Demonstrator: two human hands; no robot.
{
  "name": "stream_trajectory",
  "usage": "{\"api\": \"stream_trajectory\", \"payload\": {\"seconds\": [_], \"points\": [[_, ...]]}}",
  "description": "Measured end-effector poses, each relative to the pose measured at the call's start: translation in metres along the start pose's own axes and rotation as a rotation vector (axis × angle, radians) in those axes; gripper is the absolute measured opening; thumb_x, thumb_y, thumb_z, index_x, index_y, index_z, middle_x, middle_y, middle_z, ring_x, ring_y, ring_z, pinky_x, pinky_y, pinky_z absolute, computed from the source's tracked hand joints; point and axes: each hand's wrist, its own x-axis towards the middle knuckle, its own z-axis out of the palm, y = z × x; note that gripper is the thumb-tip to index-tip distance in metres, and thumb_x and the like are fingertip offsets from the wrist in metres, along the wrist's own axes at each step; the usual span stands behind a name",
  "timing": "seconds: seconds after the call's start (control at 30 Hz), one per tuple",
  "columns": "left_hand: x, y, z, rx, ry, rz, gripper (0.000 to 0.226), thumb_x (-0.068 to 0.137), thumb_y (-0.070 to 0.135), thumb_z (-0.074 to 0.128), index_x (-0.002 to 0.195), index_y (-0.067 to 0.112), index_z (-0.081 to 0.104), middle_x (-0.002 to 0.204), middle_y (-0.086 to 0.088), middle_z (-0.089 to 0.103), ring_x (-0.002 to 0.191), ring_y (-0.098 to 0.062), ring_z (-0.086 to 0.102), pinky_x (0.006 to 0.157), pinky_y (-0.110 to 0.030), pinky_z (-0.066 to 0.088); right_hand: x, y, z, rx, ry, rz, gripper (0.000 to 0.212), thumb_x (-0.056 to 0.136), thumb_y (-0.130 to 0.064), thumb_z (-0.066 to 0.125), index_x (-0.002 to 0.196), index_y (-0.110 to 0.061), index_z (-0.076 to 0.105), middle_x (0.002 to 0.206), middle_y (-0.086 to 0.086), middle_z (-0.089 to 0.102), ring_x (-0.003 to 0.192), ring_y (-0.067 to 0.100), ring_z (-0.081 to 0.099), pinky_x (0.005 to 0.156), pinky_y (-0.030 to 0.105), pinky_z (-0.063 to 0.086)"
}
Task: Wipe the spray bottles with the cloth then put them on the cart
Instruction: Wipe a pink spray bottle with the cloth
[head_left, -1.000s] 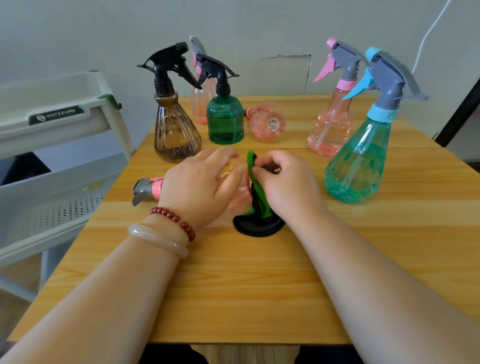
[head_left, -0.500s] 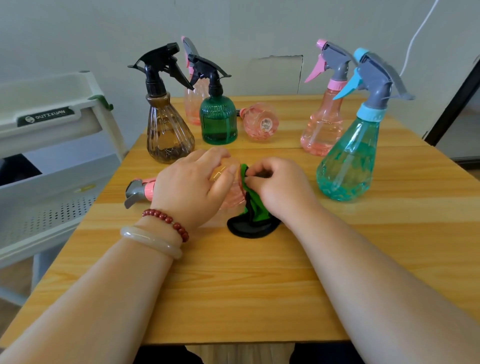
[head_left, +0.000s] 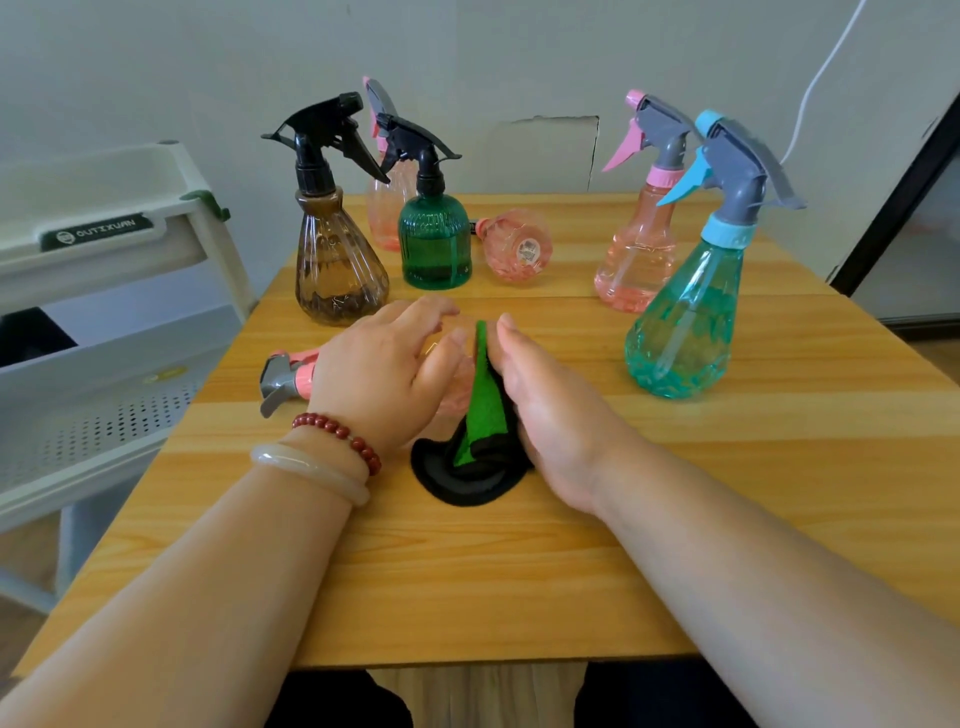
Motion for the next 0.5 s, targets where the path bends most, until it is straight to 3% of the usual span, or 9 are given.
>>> {"api": "stream_trajectory", "payload": {"seconds": [0.1,0.17,0.23,0.4,0.5], "points": [[0.000,0.001,0.000,0.001,-0.003,-0.013,0.060,0.090,0.055,0.024,0.125,0.023,0.062,0.109,0.001,0.067,0.087,-0.016,0.060,0.065,-0.026,0.034,0.001,-0.005,0.005,0.016,0.012,-0.002,0.095,0.064,-0.091,0.044,0.144,-0.040,0.043,0.149,-0.008,0.047,0.138,0.018,0.042,0.117,0.044,0.029],[0.000,0.000,0.000,0.002,0.001,-0.027,0.063,0.090,0.055,0.023,0.127,0.023,0.061,0.108,0.001,0.066,0.085,-0.012,0.055,0.065,-0.026,0.034,-0.006,-0.013,0.009,-0.101,-0.011,-0.082,0.075,0.092,-0.073,0.034,0.155,-0.036,0.018,0.162,-0.008,0.021,0.148,0.012,0.021,0.123,0.036,0.014],[0.001,0.000,0.000,0.008,0.006,-0.030,0.063,0.090,0.055,0.022,0.127,0.023,0.061,0.107,0.002,0.066,0.086,-0.014,0.058,0.065,-0.027,0.036,-0.008,-0.016,0.010,-0.201,0.035,-0.161,0.056,0.106,-0.046,0.020,0.157,-0.030,0.002,0.164,-0.009,0.004,0.149,0.006,0.006,0.120,0.027,0.006],[0.002,-0.002,0.000,0.005,-0.004,-0.016,0.065,0.090,0.055,0.020,0.129,0.020,0.059,0.107,-0.001,0.067,0.090,-0.020,0.062,0.067,-0.028,0.042,-0.007,-0.012,0.020,-0.280,0.106,-0.271,0.056,0.107,-0.038,0.021,0.156,-0.023,-0.002,0.164,-0.009,-0.005,0.149,0.003,-0.004,0.122,0.028,0.000],[0.002,-0.003,0.000,-0.009,-0.001,-0.017,0.062,0.090,0.053,0.022,0.127,0.021,0.060,0.108,-0.001,0.067,0.088,-0.019,0.061,0.065,-0.027,0.039,-0.002,-0.008,0.020,-0.362,0.142,-0.220,0.059,0.106,-0.045,0.018,0.157,-0.022,0.000,0.165,-0.005,-0.003,0.150,0.008,-0.003,0.121,0.028,-0.003]]}}
